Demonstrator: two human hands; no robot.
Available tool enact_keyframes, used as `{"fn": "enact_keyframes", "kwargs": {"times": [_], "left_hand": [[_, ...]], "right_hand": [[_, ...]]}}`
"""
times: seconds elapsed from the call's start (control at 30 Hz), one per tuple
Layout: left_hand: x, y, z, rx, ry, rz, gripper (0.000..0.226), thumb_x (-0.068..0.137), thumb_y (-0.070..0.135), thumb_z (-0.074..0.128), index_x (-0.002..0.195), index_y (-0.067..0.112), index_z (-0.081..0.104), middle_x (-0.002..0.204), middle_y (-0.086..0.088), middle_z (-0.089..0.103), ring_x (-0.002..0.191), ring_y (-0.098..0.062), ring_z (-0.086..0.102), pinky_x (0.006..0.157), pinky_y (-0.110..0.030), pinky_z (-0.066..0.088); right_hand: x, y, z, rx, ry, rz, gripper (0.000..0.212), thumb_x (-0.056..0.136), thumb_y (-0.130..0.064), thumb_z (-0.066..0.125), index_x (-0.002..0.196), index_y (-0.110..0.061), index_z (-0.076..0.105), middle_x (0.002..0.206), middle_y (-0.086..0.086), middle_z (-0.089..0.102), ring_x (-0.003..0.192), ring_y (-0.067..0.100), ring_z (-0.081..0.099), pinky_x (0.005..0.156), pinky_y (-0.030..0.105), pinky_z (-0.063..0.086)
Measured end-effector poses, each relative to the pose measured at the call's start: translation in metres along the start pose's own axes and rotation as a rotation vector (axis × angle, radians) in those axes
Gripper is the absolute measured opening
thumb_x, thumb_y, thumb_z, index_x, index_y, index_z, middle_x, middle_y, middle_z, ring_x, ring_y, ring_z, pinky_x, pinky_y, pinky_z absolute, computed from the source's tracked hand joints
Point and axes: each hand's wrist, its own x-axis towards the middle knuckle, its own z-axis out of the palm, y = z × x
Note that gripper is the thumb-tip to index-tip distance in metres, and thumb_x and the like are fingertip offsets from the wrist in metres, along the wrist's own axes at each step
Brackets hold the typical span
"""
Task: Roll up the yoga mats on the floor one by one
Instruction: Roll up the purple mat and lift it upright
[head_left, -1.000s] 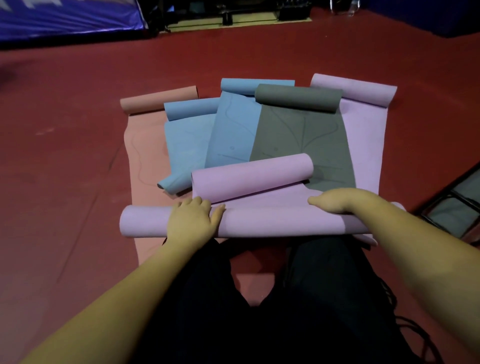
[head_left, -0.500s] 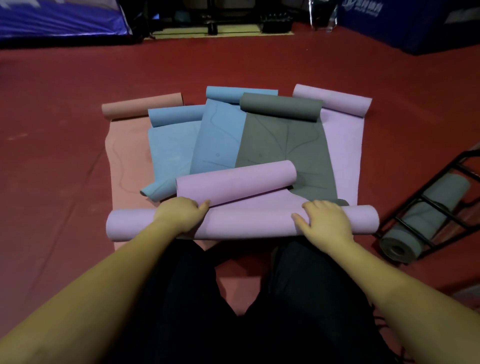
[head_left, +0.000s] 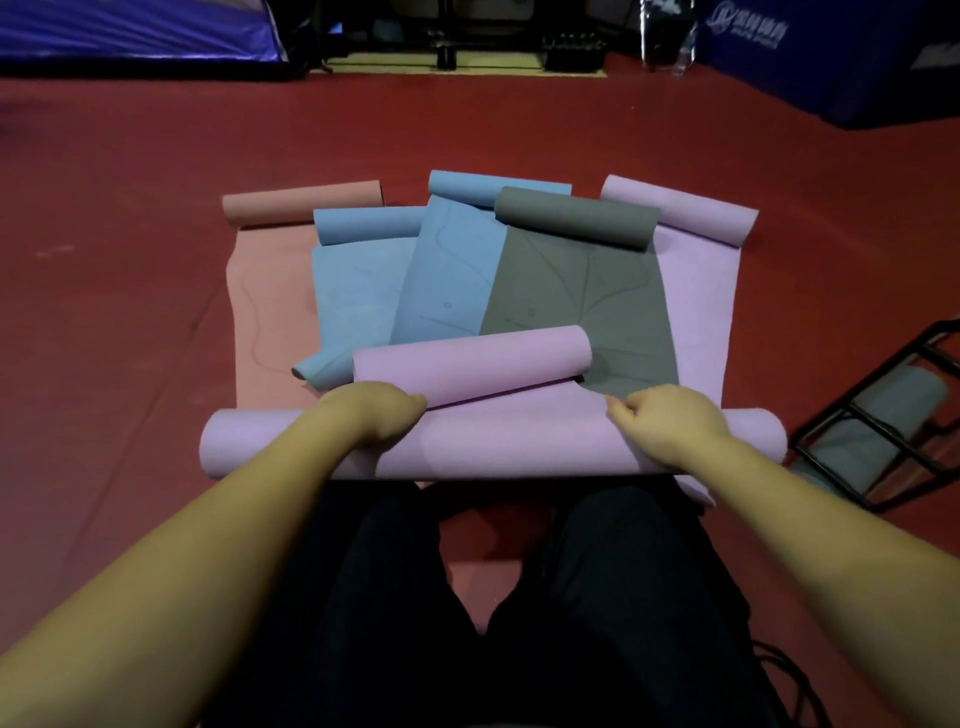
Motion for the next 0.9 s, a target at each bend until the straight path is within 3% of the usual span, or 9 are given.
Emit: {"fn": "enact_keyframes", "kwargs": {"times": [0.13,0.23,0.33,0.4,0.5,0.73,0.83,0.9], "left_hand": [[-0.004,-0.013,0.013,-0.074,0.007,-0.006,0.063,0.091,0.048,0.026,0.139,0.016,0.052,0.146,-0.011,0.049,0.130,-0.031,0.046,0.106,-0.041,0.037],[-0.010,-0.012,0.026,0.131,0.275,0.108,0.062,0.087,0.039,0.014,0.102,0.008,0.066,0.109,-0.015,0.064,0.104,-0.036,0.053,0.088,-0.045,0.047],[-0.024,-0.008,0.046,0.098,0.541,0.115,0.041,0.086,0.033,0.032,0.069,0.008,0.059,0.072,-0.016,0.060,0.071,-0.036,0.057,0.060,-0.040,0.044],[-0.034,-0.005,0.054,0.049,0.602,0.111,0.037,0.088,0.037,0.039,0.067,0.011,0.055,0.069,-0.013,0.059,0.067,-0.035,0.057,0.060,-0.039,0.040],[-0.034,-0.006,0.060,0.070,0.596,0.102,0.049,0.091,0.051,0.034,0.069,0.014,0.058,0.071,-0.011,0.061,0.069,-0.034,0.059,0.068,-0.040,0.042],[-0.015,0.001,0.045,0.087,0.541,0.118,0.067,0.087,0.054,0.017,0.073,0.014,0.068,0.079,-0.010,0.069,0.081,-0.033,0.063,0.071,-0.038,0.039],[-0.004,0.002,0.039,0.104,0.468,0.103,0.060,0.097,0.052,0.025,0.081,0.015,0.070,0.092,-0.011,0.071,0.092,-0.032,0.062,0.075,-0.036,0.041],[0.005,0.001,0.035,0.087,0.380,0.085,0.058,0.099,0.054,0.027,0.085,0.017,0.068,0.101,-0.012,0.070,0.098,-0.032,0.062,0.078,-0.035,0.042]], "right_hand": [[-0.002,-0.001,-0.006,-0.003,-0.187,-0.021,0.059,0.099,-0.056,0.024,0.115,-0.023,0.070,0.122,0.013,0.065,0.109,0.030,0.058,0.088,0.036,0.044],[0.009,-0.003,-0.008,0.067,-0.342,0.031,0.062,0.099,-0.055,0.025,0.128,-0.016,0.062,0.139,0.015,0.055,0.122,0.030,0.052,0.097,0.036,0.039],[0.023,-0.008,-0.014,0.160,-0.471,0.077,0.064,0.099,-0.055,0.031,0.143,-0.012,0.048,0.153,0.014,0.041,0.136,0.029,0.042,0.108,0.035,0.031],[0.031,-0.011,-0.016,0.197,-0.530,0.070,0.062,0.100,-0.053,0.032,0.146,-0.014,0.044,0.155,0.012,0.037,0.139,0.027,0.038,0.109,0.035,0.028],[0.039,-0.015,-0.016,0.205,-0.575,0.049,0.058,0.100,-0.050,0.034,0.147,-0.018,0.044,0.155,0.010,0.037,0.139,0.025,0.038,0.108,0.034,0.027],[0.040,-0.009,-0.001,0.191,-0.450,0.076,0.062,0.100,-0.056,0.031,0.141,-0.014,0.051,0.150,0.014,0.043,0.135,0.030,0.042,0.109,0.037,0.032],[0.034,-0.003,0.006,0.184,-0.239,0.017,0.052,0.099,-0.055,0.028,0.116,-0.022,0.064,0.117,0.008,0.053,0.115,0.030,0.055,0.094,0.040,0.043],[0.031,-0.004,0.007,0.209,-0.146,0.018,0.054,0.100,-0.055,0.024,0.105,-0.022,0.067,0.109,0.006,0.058,0.104,0.029,0.057,0.087,0.039,0.045]]}}
